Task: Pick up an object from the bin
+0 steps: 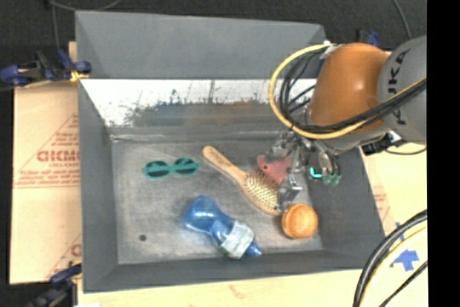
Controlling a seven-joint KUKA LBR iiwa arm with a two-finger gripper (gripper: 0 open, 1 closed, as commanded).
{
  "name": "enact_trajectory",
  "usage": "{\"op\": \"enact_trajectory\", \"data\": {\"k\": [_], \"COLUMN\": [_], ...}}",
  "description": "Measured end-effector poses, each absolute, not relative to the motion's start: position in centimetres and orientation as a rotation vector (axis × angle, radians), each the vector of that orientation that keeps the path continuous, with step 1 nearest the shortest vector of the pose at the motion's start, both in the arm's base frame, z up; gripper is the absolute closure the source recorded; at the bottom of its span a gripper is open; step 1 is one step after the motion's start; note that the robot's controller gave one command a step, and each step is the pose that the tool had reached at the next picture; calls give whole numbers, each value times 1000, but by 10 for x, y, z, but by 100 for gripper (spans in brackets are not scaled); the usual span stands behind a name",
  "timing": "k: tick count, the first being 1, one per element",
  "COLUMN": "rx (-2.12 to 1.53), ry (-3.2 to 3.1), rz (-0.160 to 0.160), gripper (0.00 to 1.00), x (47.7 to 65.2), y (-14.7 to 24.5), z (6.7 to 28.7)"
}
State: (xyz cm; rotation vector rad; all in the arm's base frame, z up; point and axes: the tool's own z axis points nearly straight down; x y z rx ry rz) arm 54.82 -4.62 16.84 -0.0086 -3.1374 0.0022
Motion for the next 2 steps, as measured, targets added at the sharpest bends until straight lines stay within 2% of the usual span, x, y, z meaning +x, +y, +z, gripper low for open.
{"op": "enact_trajectory", "data": {"k": [1, 2], "rx": [-7, 31], "ry": [-3145, -3154], "rz": [4, 5], "gripper": [0, 0], "x": [550, 558], "y": [-46, -49], "z": [173, 129]}}
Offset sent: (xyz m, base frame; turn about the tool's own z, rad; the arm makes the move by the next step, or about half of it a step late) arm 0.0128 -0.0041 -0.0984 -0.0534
